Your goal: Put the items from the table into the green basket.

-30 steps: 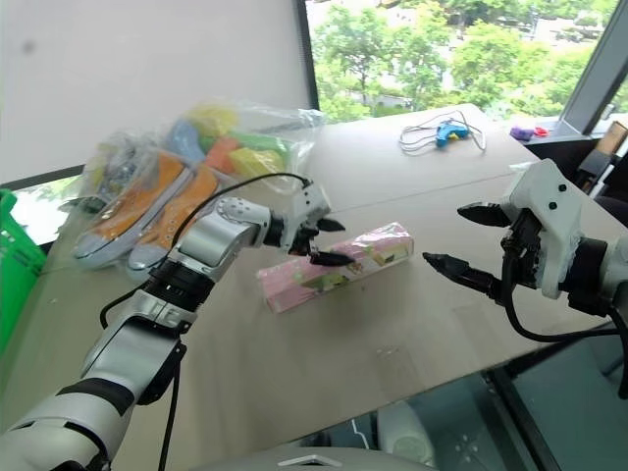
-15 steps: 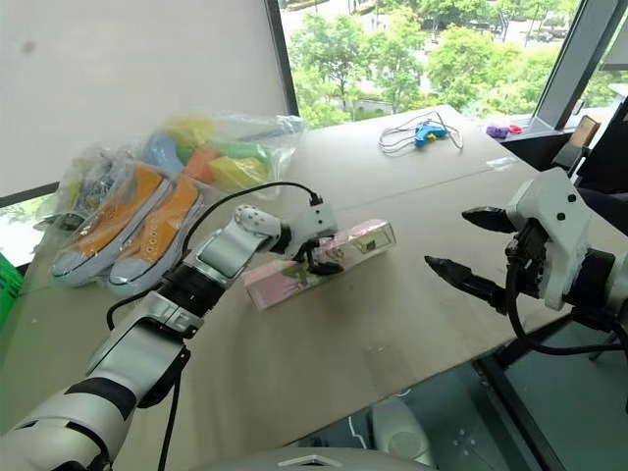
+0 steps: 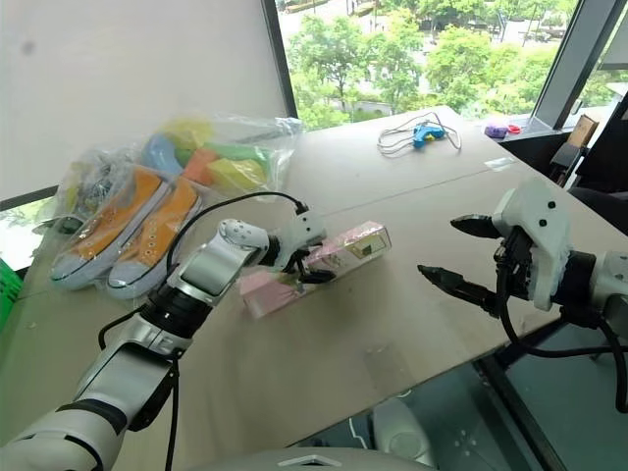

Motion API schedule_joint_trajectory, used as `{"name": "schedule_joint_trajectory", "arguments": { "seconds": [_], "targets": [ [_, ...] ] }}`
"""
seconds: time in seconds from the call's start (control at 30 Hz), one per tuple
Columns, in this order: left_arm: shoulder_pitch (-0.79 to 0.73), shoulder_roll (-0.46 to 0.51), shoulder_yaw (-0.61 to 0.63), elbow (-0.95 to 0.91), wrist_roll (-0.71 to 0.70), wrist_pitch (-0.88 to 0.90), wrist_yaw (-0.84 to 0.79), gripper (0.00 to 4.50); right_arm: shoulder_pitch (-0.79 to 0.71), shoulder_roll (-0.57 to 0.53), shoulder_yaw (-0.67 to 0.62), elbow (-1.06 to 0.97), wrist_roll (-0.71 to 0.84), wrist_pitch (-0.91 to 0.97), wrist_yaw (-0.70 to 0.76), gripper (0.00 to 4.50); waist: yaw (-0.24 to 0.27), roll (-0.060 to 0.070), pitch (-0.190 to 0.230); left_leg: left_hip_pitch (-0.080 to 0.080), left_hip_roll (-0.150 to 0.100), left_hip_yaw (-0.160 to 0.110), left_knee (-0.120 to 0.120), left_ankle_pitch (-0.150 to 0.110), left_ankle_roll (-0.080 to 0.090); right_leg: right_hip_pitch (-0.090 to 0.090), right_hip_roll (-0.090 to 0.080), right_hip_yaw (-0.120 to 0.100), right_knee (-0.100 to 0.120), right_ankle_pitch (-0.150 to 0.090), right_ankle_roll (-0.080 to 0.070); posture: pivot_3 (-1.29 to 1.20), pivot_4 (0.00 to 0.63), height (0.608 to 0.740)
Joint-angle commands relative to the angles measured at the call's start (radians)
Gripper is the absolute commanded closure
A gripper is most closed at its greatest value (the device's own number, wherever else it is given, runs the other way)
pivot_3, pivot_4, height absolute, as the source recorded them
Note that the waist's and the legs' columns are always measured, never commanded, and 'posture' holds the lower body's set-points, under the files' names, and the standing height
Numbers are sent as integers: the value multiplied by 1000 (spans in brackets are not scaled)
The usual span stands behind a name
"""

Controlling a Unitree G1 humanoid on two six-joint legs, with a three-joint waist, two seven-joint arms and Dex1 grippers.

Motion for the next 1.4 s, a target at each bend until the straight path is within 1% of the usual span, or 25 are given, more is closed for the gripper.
{"name": "schedule_joint_trajectory", "arguments": {
  "seconds": [0.03, 0.17, 0.27, 0.37, 0.4, 0.43, 0.6, 0.67, 0.73, 0.83, 0.9, 1.0, 1.1, 1.17, 1.27, 1.33, 1.4],
  "targets": [
    [6, 41, 5, 48, 35, 11, 30, 46, 4, -26, -5, 9, -12, -27, 30, 0, 13, -1, 0, 0, 0, 0, 0, 0, 0, 0, 0, 0, 0, 0, 0, -273, 0, 740],
    [50, 31, -20, 7, 17, 46, 13, 46, 1, -35, 6, 28, -36, -51, 51, 0, 34, 0, 0, 0, 0, 0, 0, 0, 0, 0, 0, 1, 0, 0, 0, -267, 0, 740],
    [76, 21, -15, -9, 4, 60, 16, 742, -24, -29, 32, 40, -46, -68, 48, 0, 43, 1, -1, 0, 0, 0, 0, -1, -1, 0, 0, 1, 0, 0, 0, -260, 0, 740],
    [91, 23, 3, -29, -6, 57, 23, 1857, -36, -27, 54, 48, -63, -82, 50, 0, 56, 3, -3, 1, 0, 0, 0, -1, -2, 0, 0, 1, 0, 0, 0, -249, 0, 740],
    [98, 22, 25, -45, -21, 49, 25, 2317, -44, -23, 66, 52, -73, -90, 48, 0, 59, 4, -3, 1, 0, 0, 0, -1, -2, 0, 0, 1, 0, 0, 0, -246, 0, 740],
    [102, 16, 59, -65, -45, 48, 27, 2622, -54, -18, 81, 59, -83, -100, 47, 0, 60, 4, -3, 0, 0, 1, 0, -1, -2, 0, 0, 1, 0, 0, 0, -245, 0, 740],
    [116, 29, 186, -140, -121, 40, 48, 2622, -89, 14, 167, 102, -161, -168, 66, 0, 77, 4, -3, 0, 0, 1, 0, -1, -1, -1, 0, 1, 0, 0, 0, -213, 0, 740],
    [110, 52, 246, -142, -134, 44, 77, 2622, -129, 45, 229, 158, -202, -222, 110, 0, 88, 3, -2, 0, 0, 0, 0, 0, -1, -1, 0, 1, 0, 0, -1, -177, 0, 740],
    [85, 87, 338, -108, -149, 37, 118, 2622, -231, 87, 318, 233, -229, -239, 143, 0, 98, 3, 0, 0, 0, 1, 0, 0, 0, -2, 0, 2, 0, 1, -2, -137, 0, 740],
    [50, 144, 440, -58, -161, 25, 175, 2622, -366, 153, 407, 304, -258, -251, 173, 0, 119, 2, 1, -1, 0, 1, 0, 0, 0, -3, 0, 1, 0, 3, -5, -68, 0, 740],
    [11, 210, 520, -5, -165, 5, 211, 2622, -457, 205, 469, 360, -286, -258, 201, 0, 150, 1, 2, -2, 0, 0, 0, 0, -1, -5, 1, 2, 2, 3, -5, -29, 0, 740],
    [-49, 328, 604, 108, -156, -58, 242, 2622, -535, 259, 539, 439, -346, -298, 255, 0, 186, -2, 4, -3, -1, -1, -1, 0, -1, -7, 1, 1, 2, 4, -7, 42, 0, 740],
    [-132, 460, 641, 311, -120, -179, 283, 2622, -587, 306, 600, 550, -420, -367, 322, 0, 237, -4, 4, -4, -2, 0, -2, 3, -6, -10, 1, 2, 2, 4, -8, 77, 0, 740],
    [-175, 540, 638, 457, -91, -287, 294, 2622, -625, 345, 625, 631, -453, -407, 362, 0, 262, -6, 3, -6, -3, 1, -4, 3, -6, -12, 0, 3, 0, 4, -8, 108, 0, 740],
    [-224, 626, 628, 637, -62, -419, 295, 2622, -682, 401, 642, 716, -482, -441, 407, 0, 302, -6, 3, -7, -5, 2, -4, 2, -5, -13, -1, 3, 0, 4, -8, 132, 0, 740],
    [-249, 676, 611, 732, -35, -492, 297, 2622, -714, 430, 648, 750, -497, -453, 430, 0, 323, -7, 4, -7, -5, 2, -4, 2, -5, -13, -1, 3, 0, 4, -8, 142, 0, 740],
    [-272, 702, 598, 800, -19, -531, 287, 2622, -726, 443, 648, 764, -509, -459, 453, 0, 343, -11, 4, -7, -5, 1, -4, 2, -5, -13, -1, 1, 1, 4, -8, 150, 0, 740]
  ]
}}
